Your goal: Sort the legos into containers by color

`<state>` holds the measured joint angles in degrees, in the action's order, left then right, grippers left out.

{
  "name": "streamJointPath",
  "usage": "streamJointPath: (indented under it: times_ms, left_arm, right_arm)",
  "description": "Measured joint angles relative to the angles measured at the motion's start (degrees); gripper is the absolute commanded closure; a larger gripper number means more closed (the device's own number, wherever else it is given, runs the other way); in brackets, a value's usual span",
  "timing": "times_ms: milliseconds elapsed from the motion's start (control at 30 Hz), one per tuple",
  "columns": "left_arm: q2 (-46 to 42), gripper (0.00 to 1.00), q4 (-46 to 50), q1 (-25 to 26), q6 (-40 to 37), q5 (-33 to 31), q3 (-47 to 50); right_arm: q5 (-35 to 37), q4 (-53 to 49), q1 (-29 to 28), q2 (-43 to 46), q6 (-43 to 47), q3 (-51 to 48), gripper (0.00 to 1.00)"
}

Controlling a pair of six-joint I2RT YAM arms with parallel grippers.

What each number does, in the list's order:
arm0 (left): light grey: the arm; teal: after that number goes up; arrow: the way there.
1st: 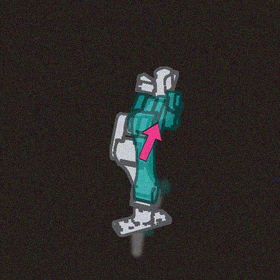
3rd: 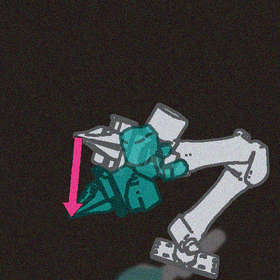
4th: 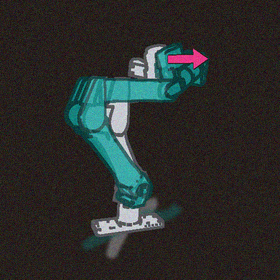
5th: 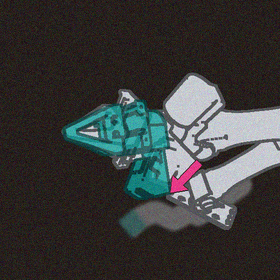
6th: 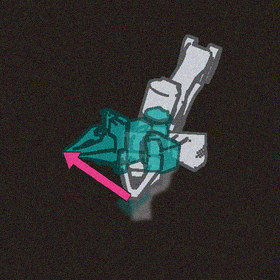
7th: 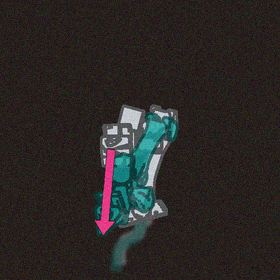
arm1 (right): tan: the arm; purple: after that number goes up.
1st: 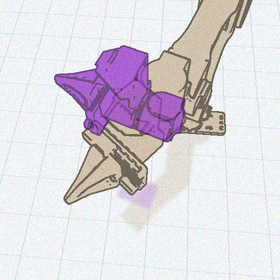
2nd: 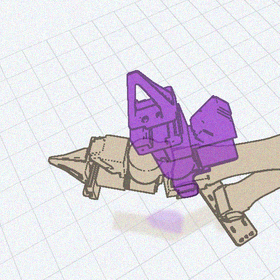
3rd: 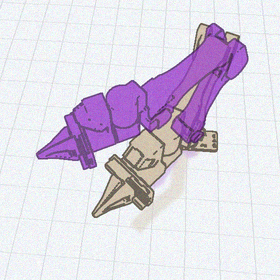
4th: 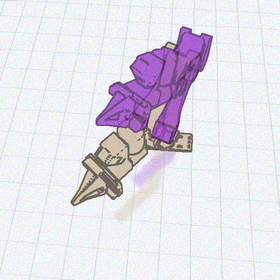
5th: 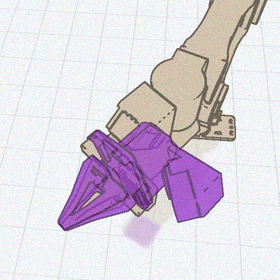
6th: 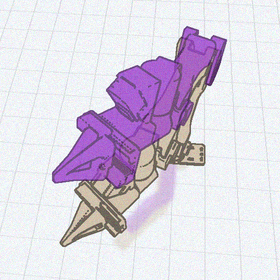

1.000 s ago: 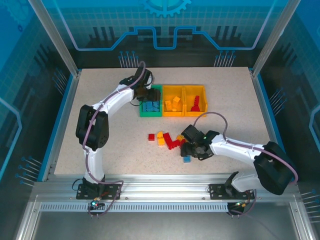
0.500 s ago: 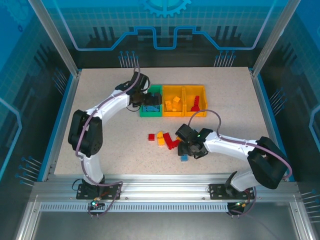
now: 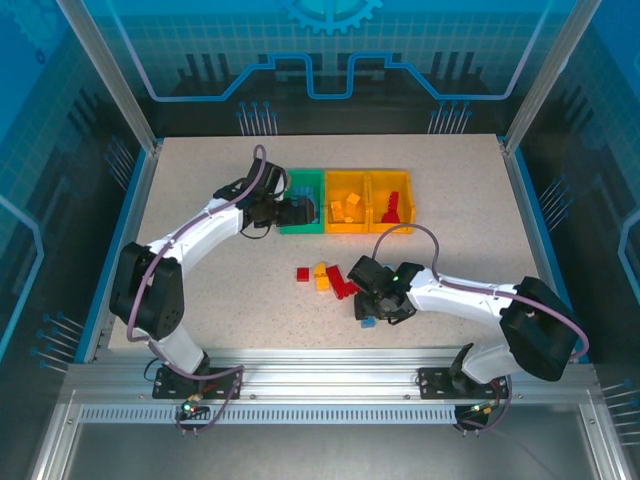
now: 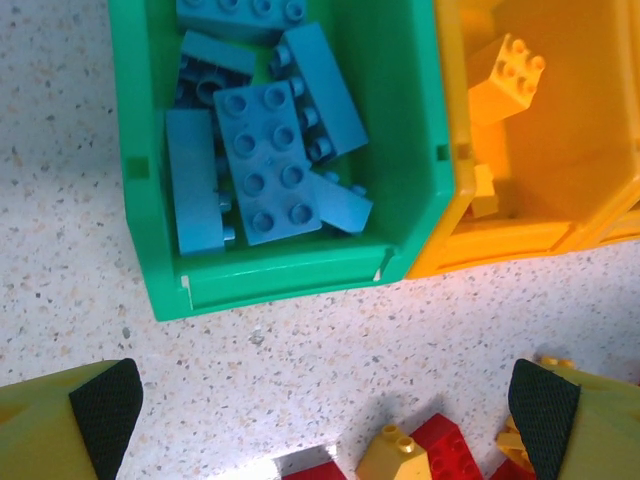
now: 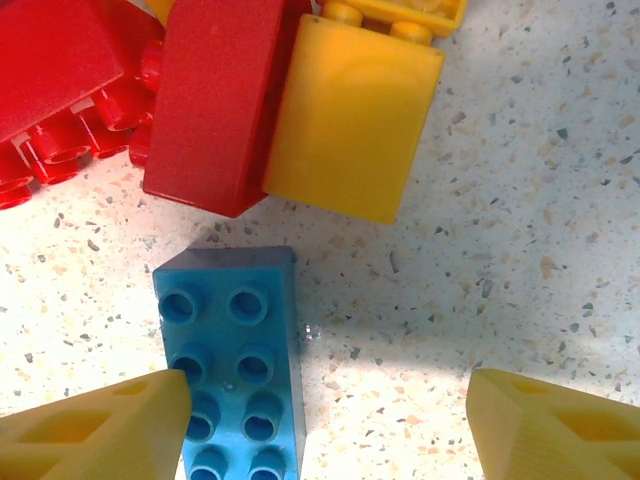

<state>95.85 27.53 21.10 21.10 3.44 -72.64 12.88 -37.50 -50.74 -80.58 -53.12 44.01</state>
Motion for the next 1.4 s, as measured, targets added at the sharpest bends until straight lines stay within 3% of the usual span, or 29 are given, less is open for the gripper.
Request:
streamJointPath:
  times_ms: [500, 667, 833, 1000, 1200, 1400]
  left_arm:
    - [-1.77, 0.01, -0.94, 0.0, 0.7, -0.61, 2.95]
    - [-2.19, 0.01, -1.22, 0.0, 1.27, -1.27, 4.44]
    - [-3.43, 0.01, -1.33, 0.0, 1.49, -1.86, 5.57]
    - [-6.29, 0.01, -1.33, 0.0, 1.51, -2.38, 7.15]
    - [-9.7, 0.01, -1.36, 0.0, 1.86, -3.43, 9.94]
    - [-11.47, 0.01, -1.9, 0.0, 3.96, -5.51, 13.07]
  right_arm:
    - [-3.15, 2.6, -0.63, -0.26, 1.97, -0.15, 0.28]
    - [-4.26, 2.6, -0.66, -6.86, 3.91, 0.48, 0.38]
    - [-4.02, -0.7, -0.83, -10.86, 5.16, 5.11, 0.64]
    - [-3.67, -1.92, -2.14, -11.15, 6.08, 8.26, 0.73]
    - [-4.61, -3.21, -0.96, -8.24, 10.03, 19.28, 0.75]
    - [-11.52, -0.83, 9.22, -13.6, 13.55, 36.22, 0.76]
